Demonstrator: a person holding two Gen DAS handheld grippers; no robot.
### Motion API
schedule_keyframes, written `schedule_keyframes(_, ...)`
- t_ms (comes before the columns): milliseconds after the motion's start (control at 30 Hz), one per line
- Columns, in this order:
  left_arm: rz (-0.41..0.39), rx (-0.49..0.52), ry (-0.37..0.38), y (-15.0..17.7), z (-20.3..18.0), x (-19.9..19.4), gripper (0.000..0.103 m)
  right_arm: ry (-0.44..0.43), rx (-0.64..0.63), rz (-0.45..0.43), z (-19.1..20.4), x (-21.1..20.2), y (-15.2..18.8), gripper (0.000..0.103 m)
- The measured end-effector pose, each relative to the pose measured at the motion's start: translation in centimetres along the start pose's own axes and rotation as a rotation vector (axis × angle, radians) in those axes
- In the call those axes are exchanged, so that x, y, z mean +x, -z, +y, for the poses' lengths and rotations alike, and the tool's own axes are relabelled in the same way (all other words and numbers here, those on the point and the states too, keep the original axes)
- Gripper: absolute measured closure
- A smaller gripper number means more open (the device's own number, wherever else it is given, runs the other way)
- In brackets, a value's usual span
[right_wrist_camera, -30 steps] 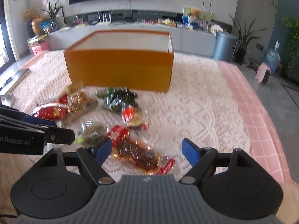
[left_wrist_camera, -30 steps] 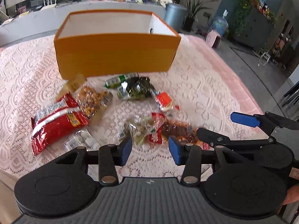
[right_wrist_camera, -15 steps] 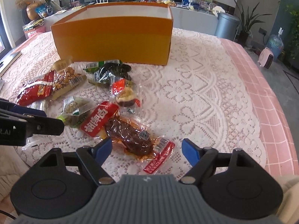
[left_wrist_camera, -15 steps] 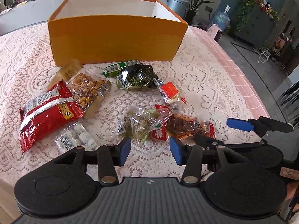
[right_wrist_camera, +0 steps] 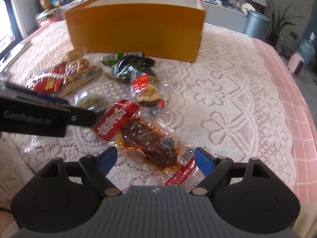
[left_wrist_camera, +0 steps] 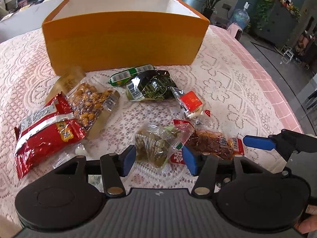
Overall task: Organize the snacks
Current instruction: 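Grasp the clear green snack bag with the left tool while the right tool grasps the meat pack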
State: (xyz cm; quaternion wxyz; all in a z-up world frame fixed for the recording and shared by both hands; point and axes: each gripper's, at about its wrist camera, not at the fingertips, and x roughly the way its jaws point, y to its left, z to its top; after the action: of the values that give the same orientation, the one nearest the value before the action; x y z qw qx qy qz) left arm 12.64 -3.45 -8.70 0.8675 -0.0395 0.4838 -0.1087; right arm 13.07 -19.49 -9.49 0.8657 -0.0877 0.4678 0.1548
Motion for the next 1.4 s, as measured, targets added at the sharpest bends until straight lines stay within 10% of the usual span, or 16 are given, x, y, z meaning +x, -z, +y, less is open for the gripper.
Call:
schedule_keyframes(400, 0.01, -0.027, -0.042, 0.0, 0.6, 1.9, 0.033, 0.006, -0.016, 0.057, 0.5, 1.7, 0.1, 0.031)
schedule_keyframes(767, -0.005, -0.021, -0.05, 0.1, 0.7, 1.6, 0.053, 0.043, -0.066, 0.008, 1.2, 0.8, 0.5, 0.069)
schedule_keyframes(1400, -0.094, 0.002, -0.02, 0.7, 0.5, -0.7, 0.059, 0.097, -0.148, -0.082, 2.2, -2.2, 0.8, 0.094)
